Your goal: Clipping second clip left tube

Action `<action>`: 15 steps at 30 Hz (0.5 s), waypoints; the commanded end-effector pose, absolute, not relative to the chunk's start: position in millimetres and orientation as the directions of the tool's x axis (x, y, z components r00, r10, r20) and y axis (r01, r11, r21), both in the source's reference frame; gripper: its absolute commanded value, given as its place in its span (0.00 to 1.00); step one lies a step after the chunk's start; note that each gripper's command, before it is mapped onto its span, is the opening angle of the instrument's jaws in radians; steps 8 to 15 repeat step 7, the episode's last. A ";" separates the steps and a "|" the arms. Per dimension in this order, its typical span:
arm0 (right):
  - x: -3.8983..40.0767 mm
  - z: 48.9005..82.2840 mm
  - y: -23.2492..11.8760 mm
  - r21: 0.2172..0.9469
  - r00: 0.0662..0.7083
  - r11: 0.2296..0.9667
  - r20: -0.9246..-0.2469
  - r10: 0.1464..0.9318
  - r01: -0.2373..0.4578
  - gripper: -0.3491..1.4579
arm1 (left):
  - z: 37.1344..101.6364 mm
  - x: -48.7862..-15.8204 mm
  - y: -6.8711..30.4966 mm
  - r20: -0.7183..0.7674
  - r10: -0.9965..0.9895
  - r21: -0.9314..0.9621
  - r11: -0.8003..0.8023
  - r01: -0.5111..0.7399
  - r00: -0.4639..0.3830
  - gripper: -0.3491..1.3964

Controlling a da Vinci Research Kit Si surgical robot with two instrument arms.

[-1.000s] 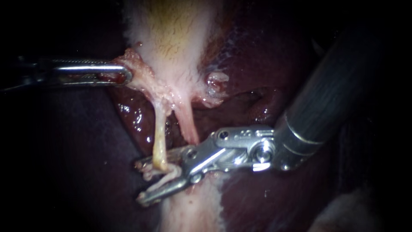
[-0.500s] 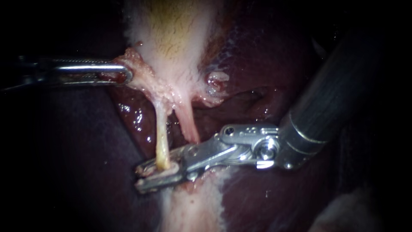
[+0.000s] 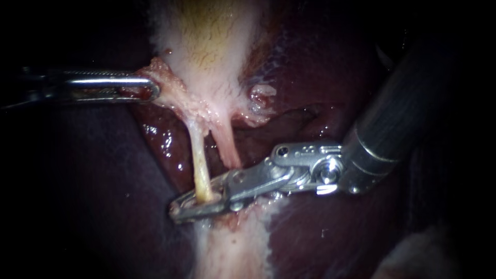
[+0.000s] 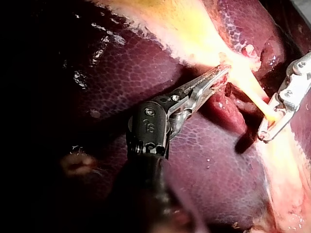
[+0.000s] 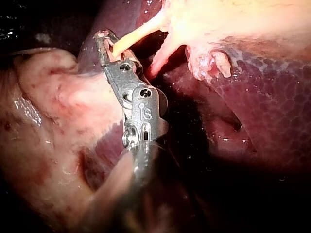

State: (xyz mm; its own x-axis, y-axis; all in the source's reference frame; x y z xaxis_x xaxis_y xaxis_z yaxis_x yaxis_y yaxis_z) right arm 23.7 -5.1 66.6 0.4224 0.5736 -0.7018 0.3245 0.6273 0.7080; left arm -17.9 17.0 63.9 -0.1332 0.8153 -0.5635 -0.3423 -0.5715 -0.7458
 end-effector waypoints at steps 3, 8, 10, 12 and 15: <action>23.7 66.6 -5.1 0.708 0.422 0.627 -0.702 0.574 0.325 0.00 | 63.9 -17.9 17.0 -0.564 0.815 -0.746 -0.571 -0.342 -0.133 0.00; 23.7 66.8 -5.0 0.708 0.422 0.628 -0.702 0.573 0.325 0.00 | 64.0 -17.9 17.1 -0.564 0.815 -0.746 -0.572 -0.342 -0.133 0.00; 23.7 66.8 -5.0 0.708 0.422 0.628 -0.702 0.573 0.325 0.00 | 64.0 -17.9 17.1 -0.564 0.815 -0.746 -0.572 -0.342 -0.133 0.00; 23.7 66.8 -5.0 0.708 0.422 0.628 -0.702 0.573 0.325 0.00 | 64.0 -17.9 17.1 -0.564 0.815 -0.746 -0.572 -0.342 -0.133 0.00; 23.7 66.8 -5.0 0.708 0.422 0.628 -0.702 0.573 0.325 0.00 | 64.0 -17.9 17.1 -0.564 0.815 -0.746 -0.572 -0.342 -0.133 0.00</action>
